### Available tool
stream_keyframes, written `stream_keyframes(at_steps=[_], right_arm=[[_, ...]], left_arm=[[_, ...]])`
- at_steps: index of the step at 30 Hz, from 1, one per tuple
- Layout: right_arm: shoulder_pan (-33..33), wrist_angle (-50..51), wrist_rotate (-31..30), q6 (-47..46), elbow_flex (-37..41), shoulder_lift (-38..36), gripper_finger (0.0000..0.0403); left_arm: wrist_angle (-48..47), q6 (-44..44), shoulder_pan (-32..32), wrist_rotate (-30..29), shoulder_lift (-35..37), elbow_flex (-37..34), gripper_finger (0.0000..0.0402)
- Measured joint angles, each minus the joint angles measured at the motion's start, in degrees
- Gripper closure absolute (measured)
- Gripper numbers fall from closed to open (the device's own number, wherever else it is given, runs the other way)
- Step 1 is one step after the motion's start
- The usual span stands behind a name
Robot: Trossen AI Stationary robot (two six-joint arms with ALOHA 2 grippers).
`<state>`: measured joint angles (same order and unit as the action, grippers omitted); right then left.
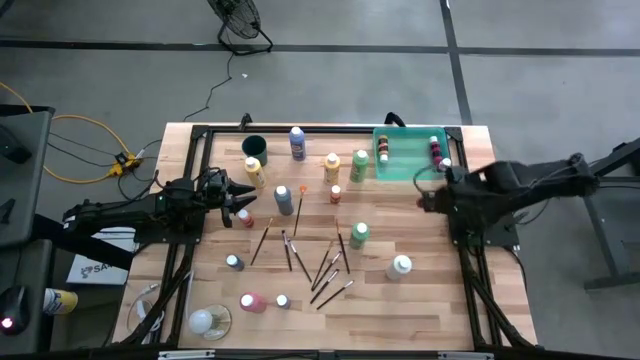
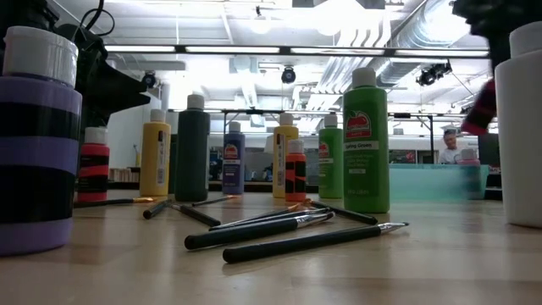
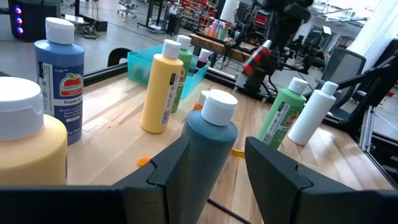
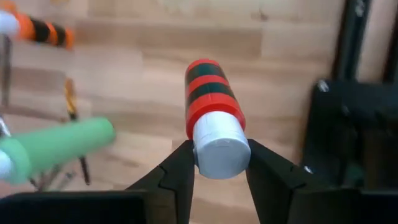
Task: Pick & Place Paint Supplies
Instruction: Put the small red paint bottle into the green bin
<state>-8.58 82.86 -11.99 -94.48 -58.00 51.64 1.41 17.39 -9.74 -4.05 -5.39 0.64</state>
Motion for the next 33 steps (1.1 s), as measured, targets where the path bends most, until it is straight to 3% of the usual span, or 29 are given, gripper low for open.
stream_keyframes(at_steps=[7, 14, 23, 33], right_arm=[[20.2, -9.7, 2.6, 15.1, 0.0, 2.0, 0.0284], [35.3, -18.5, 5.5, 24.0, 0.0, 7.5, 0.0284], [47.7, -19.6, 6.9, 28.5, 0.0, 15.8, 0.0283], [56.5, -14.0, 8.1, 33.6, 0.0, 21.9, 0.0281]], left_arm=[[0.0, 0.0, 0.0, 0.0, 0.0, 0.0, 0.025], [0.0, 0.0, 0.0, 0.0, 0.0, 0.0, 0.025], [0.0, 0.0, 0.0, 0.0, 0.0, 0.0, 0.025], [0.0, 0.0, 0.0, 0.0, 0.0, 0.0, 0.025]])
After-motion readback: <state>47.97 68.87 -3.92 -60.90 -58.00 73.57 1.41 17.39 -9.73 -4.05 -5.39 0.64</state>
